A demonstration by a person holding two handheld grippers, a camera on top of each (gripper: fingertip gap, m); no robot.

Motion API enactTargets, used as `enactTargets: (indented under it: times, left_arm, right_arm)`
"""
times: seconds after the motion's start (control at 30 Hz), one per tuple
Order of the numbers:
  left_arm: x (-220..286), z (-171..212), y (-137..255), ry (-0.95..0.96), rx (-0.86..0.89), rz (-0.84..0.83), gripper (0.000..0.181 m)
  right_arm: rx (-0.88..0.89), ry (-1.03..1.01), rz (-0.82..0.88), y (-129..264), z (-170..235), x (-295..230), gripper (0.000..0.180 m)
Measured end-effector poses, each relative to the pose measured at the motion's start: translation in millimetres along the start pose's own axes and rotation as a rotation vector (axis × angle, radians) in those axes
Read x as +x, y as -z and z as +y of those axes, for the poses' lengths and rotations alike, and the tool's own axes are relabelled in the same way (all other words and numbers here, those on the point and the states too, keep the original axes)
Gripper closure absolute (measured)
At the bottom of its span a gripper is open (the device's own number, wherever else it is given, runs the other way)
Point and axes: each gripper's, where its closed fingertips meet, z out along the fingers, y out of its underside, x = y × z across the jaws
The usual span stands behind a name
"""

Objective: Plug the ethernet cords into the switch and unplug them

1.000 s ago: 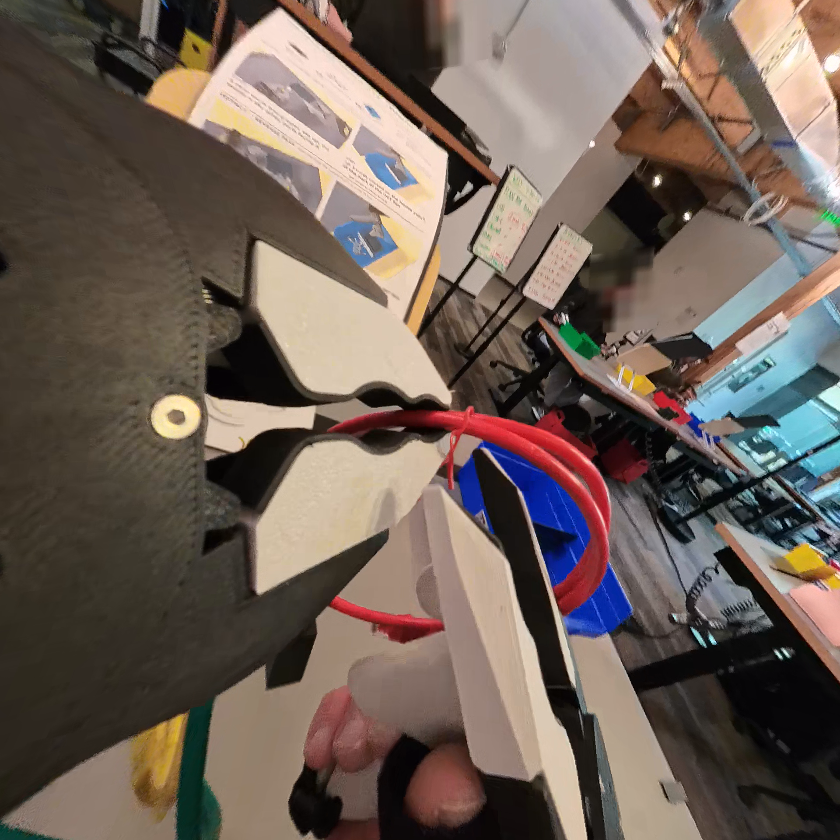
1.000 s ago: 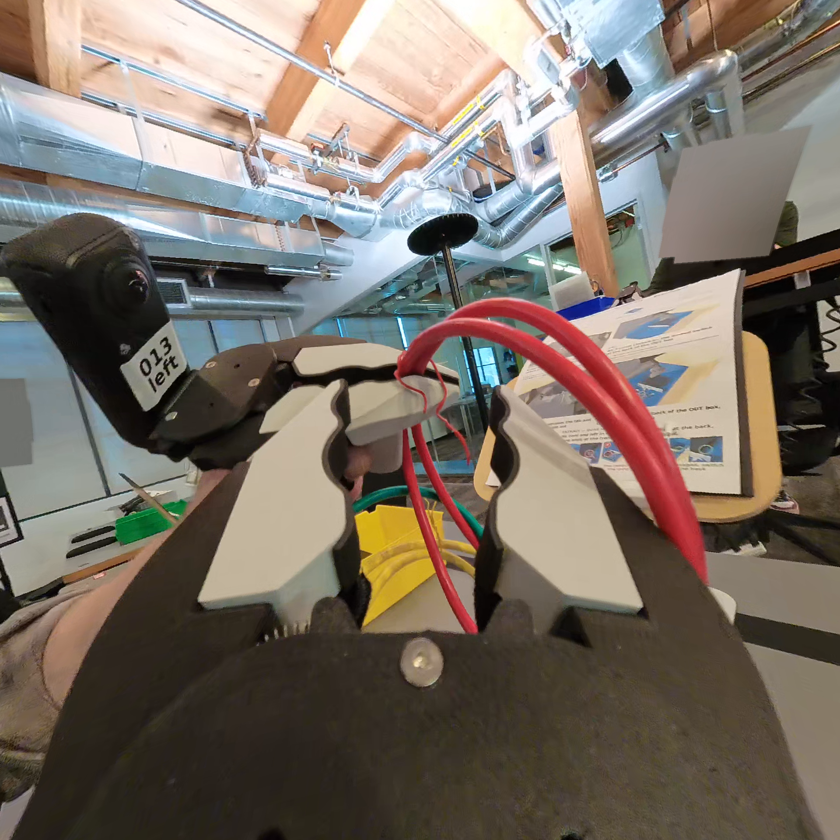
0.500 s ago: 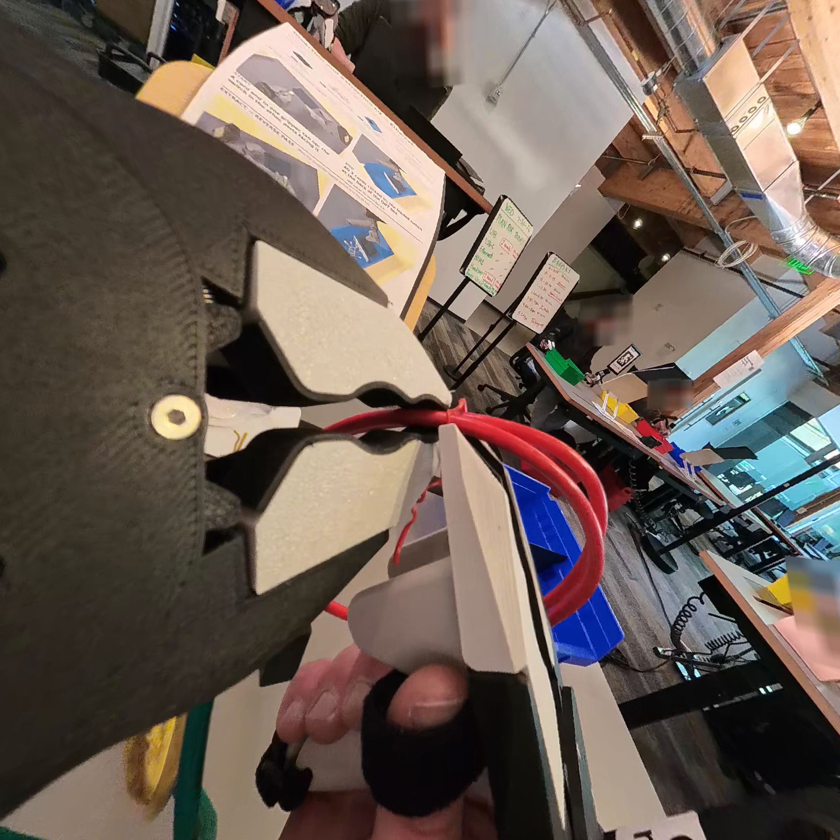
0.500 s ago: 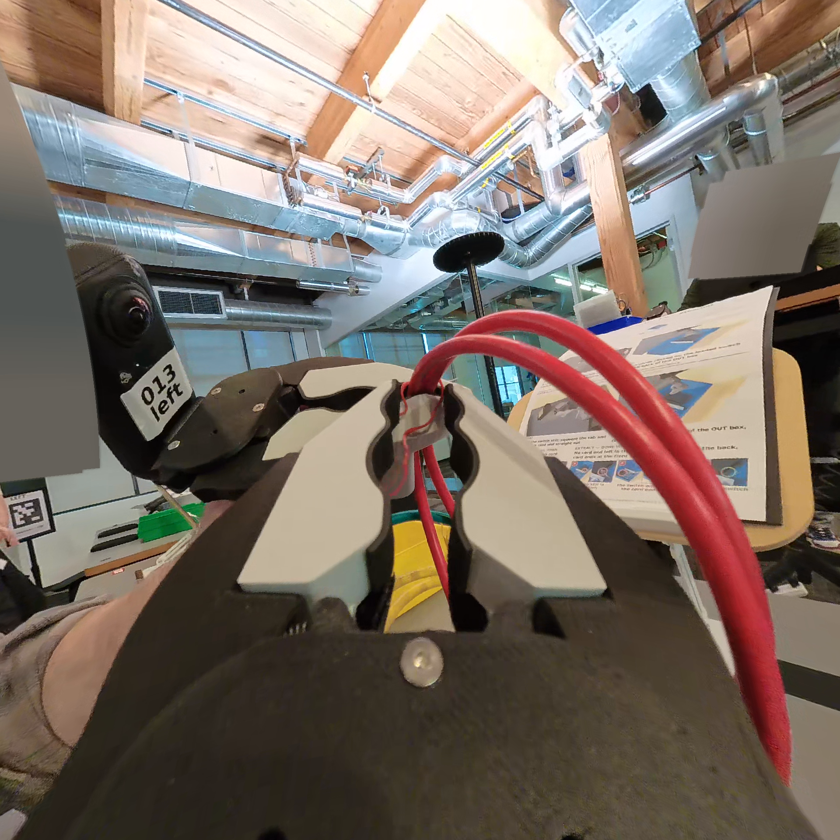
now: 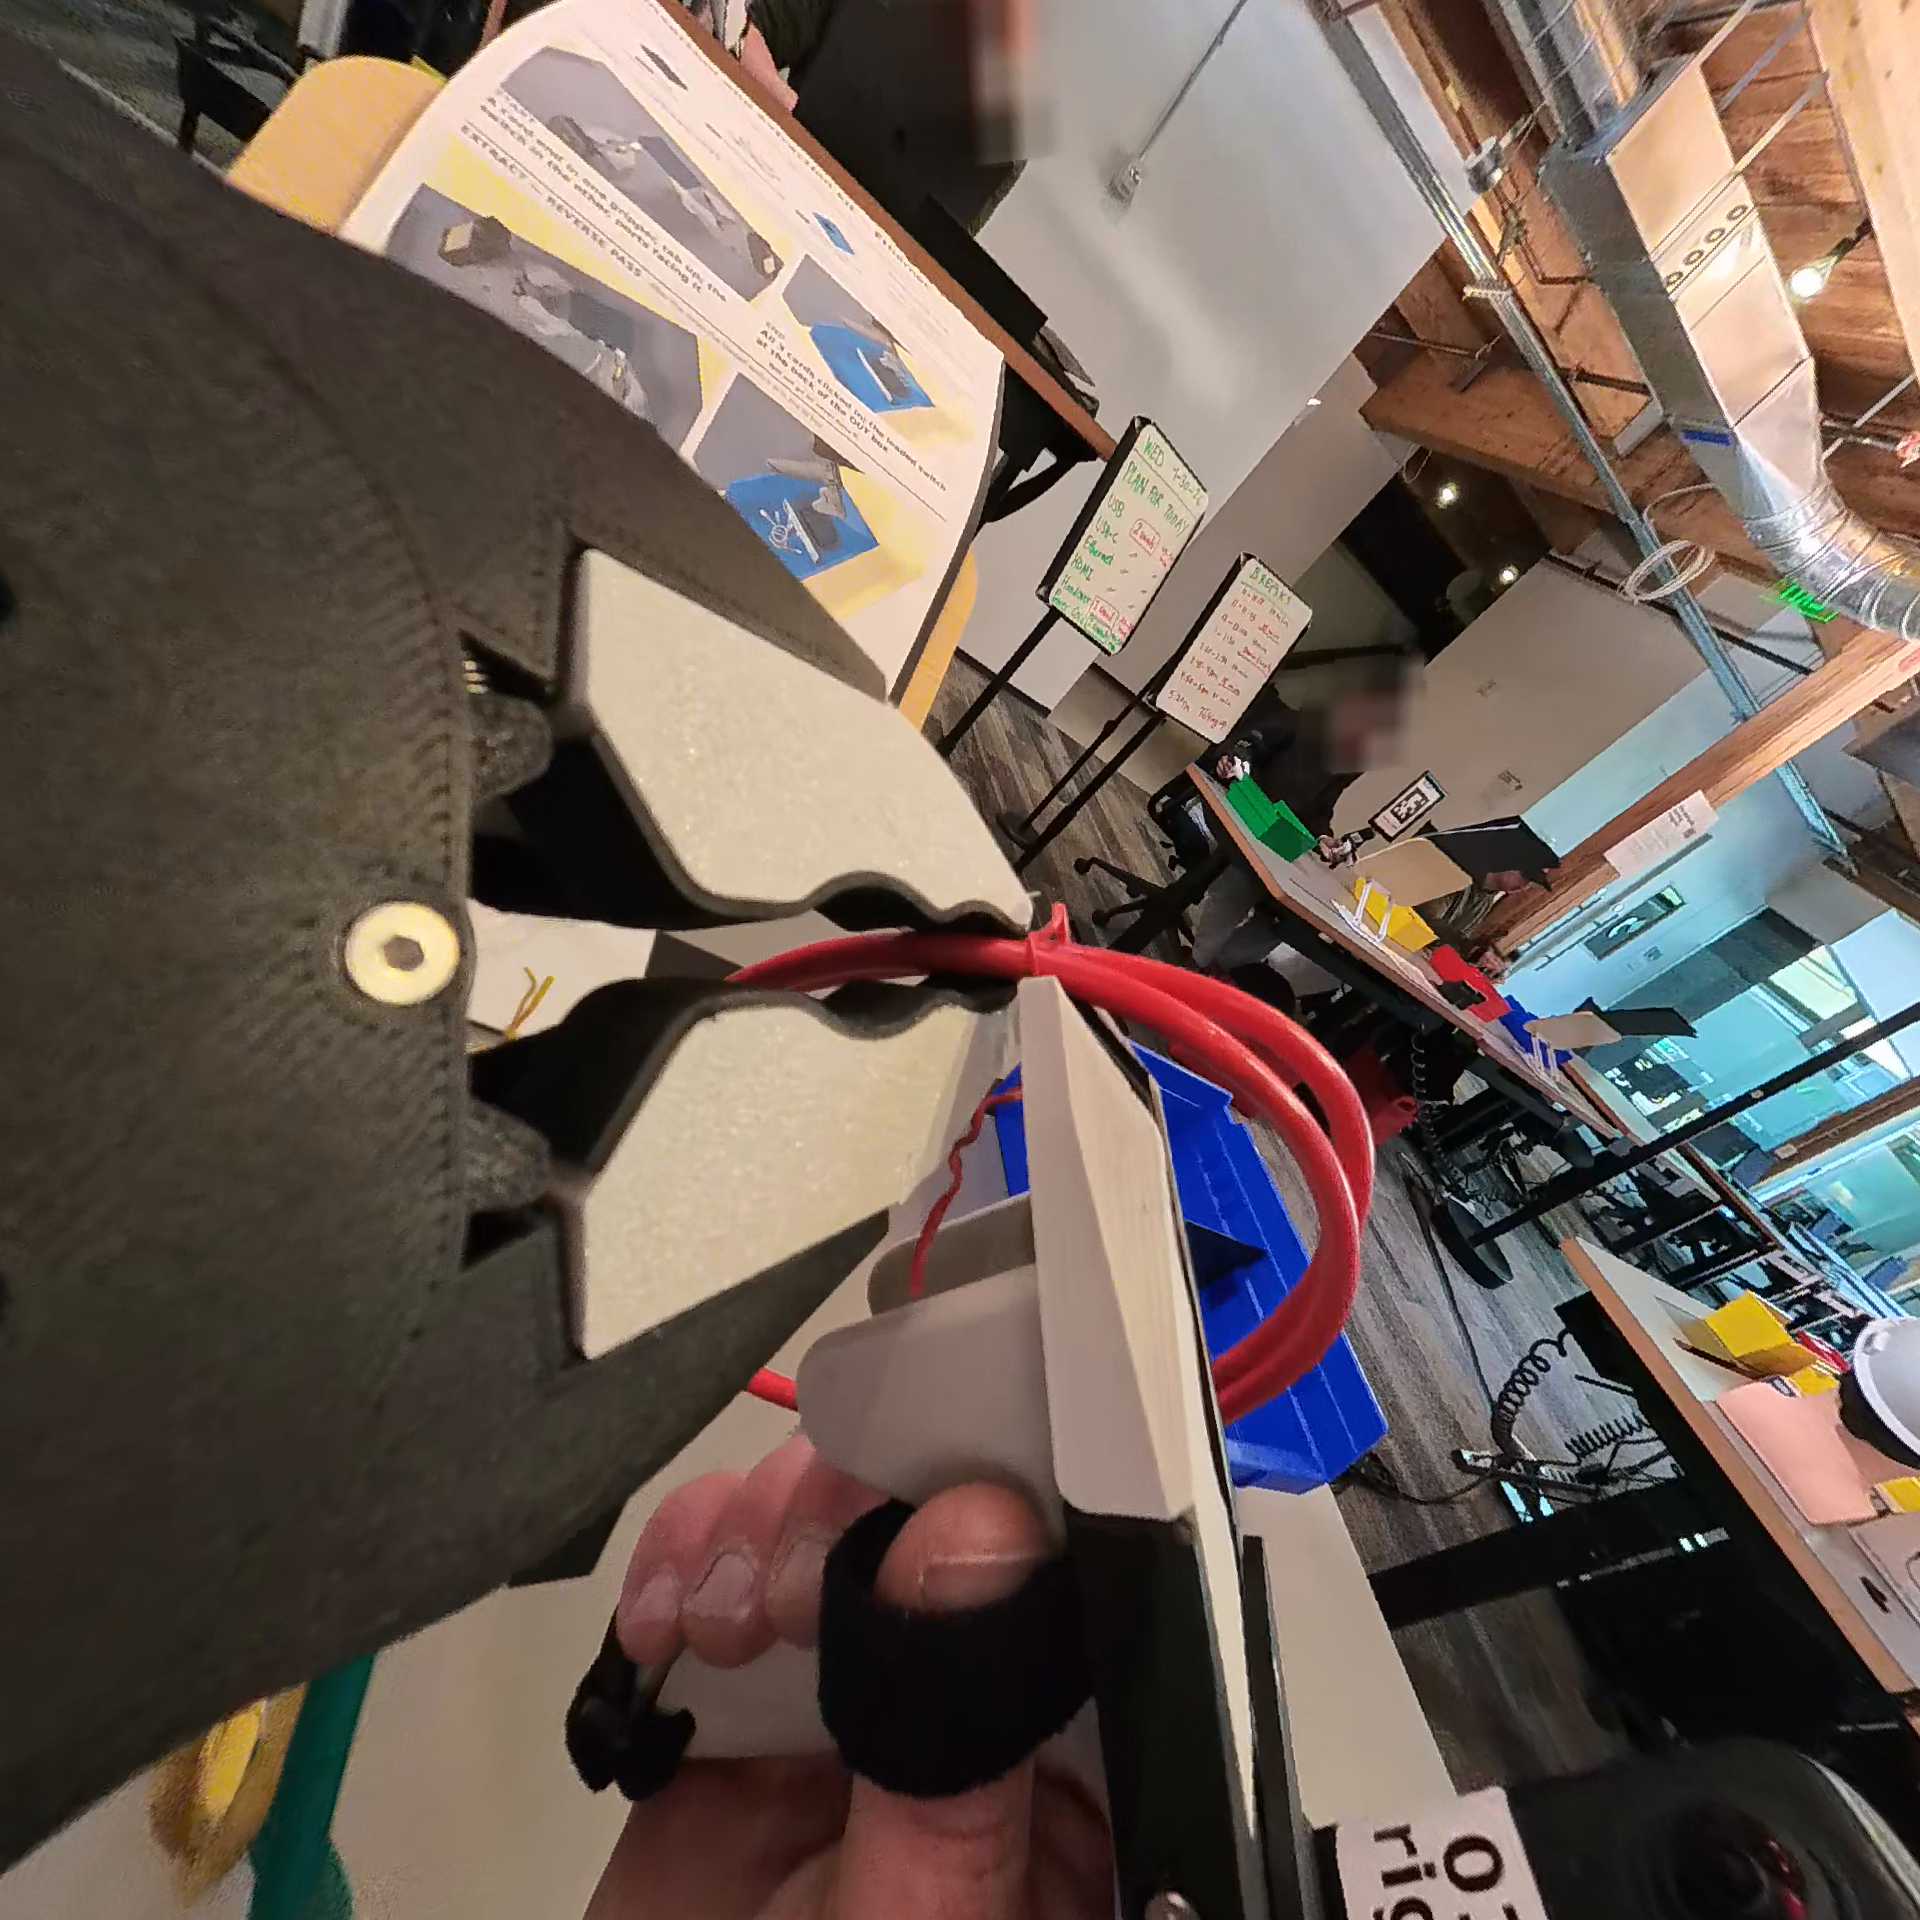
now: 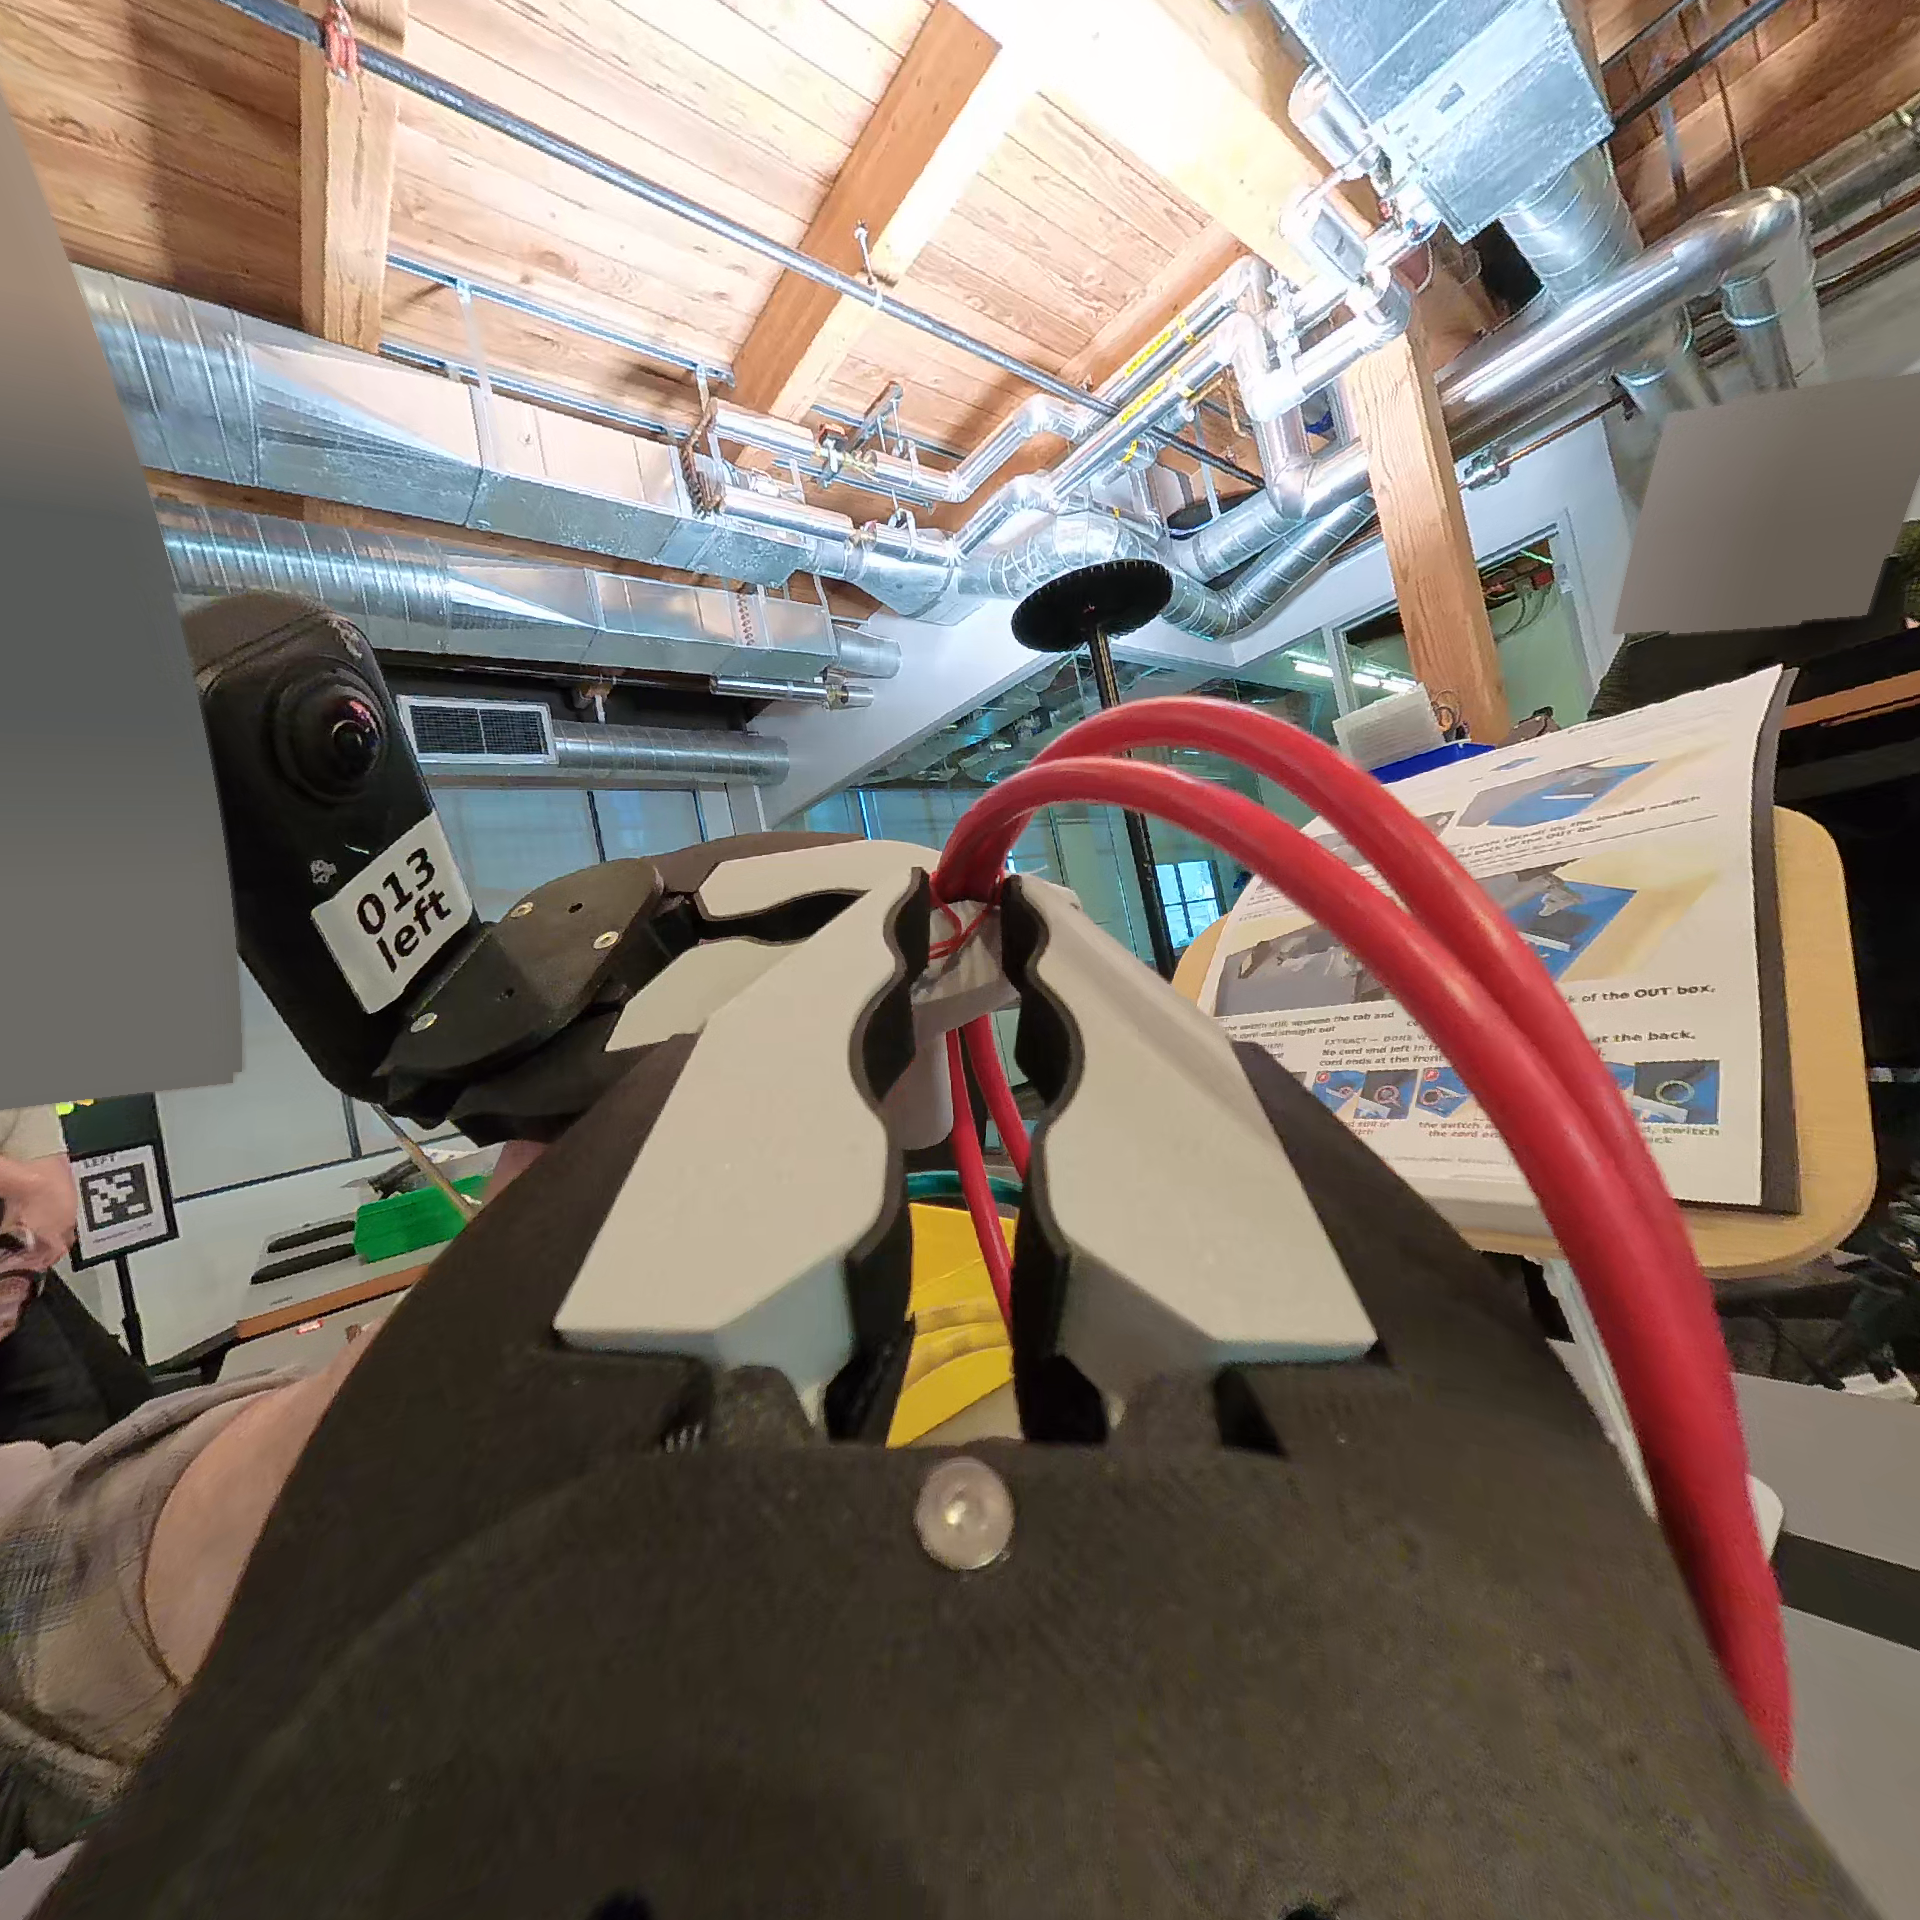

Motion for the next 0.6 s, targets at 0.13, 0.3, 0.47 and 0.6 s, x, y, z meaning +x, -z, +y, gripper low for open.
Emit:
enactTargets:
  times: [0.13, 0.3, 0.47, 0.6]
  left_arm:
    - [1, -2, 0, 0.015, 0.005, 0.014, 0.176]
    - [5, -5, 1, 0.031, 0.038, 0.089, 0.176]
    - [8, -8, 3, 0.039, 0.026, 0.173, 0.177]
    - [12, -13, 5, 0.066, 0.041, 0.27, 0.176]
  right_arm:
    - [0.011, -0.023, -0.016, 1, -2, 0, 0.169]
    - [0.017, -0.058, -0.067, 4, -4, -3, 0.171]
    - [-0.015, -0.059, -0.134, 5, -6, -6, 0.172]
    - [-0.016, -0.066, -0.189, 8, -9, -9, 0.174]
